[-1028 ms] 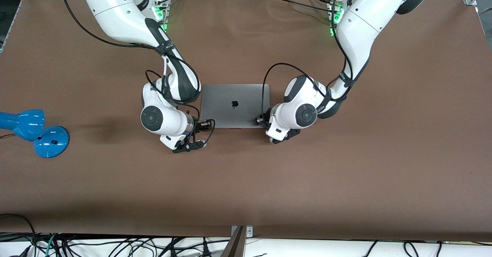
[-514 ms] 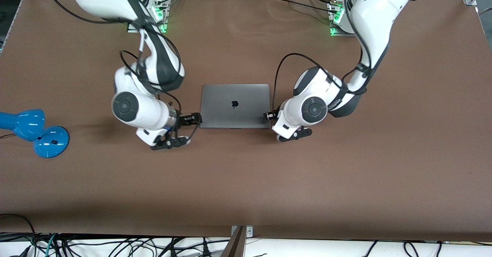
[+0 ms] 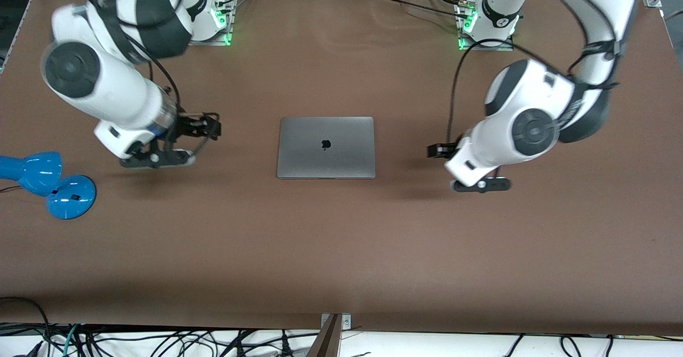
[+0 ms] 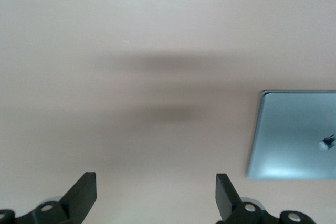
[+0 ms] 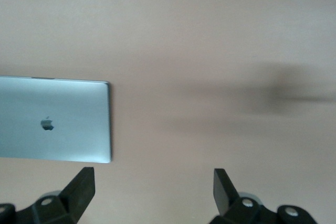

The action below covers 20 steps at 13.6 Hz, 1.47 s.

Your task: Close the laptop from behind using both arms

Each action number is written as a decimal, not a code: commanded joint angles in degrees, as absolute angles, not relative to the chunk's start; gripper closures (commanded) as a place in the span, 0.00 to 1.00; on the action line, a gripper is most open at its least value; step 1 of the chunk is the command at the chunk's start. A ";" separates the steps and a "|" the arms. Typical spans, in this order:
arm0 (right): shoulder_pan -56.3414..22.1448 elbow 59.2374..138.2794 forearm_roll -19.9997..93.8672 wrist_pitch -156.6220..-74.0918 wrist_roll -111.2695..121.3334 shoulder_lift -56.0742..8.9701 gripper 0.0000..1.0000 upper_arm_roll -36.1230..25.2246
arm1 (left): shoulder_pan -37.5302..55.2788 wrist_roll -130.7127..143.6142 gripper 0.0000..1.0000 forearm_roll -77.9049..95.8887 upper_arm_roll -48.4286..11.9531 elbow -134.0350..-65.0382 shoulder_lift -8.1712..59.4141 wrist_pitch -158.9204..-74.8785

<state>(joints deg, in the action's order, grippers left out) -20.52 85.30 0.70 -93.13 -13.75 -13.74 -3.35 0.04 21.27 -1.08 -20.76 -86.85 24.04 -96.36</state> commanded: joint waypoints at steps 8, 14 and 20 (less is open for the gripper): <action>-13.72 86.22 -2.20 -85.87 -10.38 -0.27 0.00 -2.81 | -8.97 9.41 0.00 -5.17 -20.05 -89.29 10.21 -87.55; -7.66 86.66 -1.93 -82.18 -10.11 1.49 0.00 -2.20 | 2.01 7.13 0.00 -2.56 -6.09 -101.13 -1.73 -90.25; -1.06 86.75 -0.62 -79.10 -9.40 2.02 0.00 0.70 | 10.19 6.41 0.00 -1.32 0.61 -109.44 -9.93 -94.23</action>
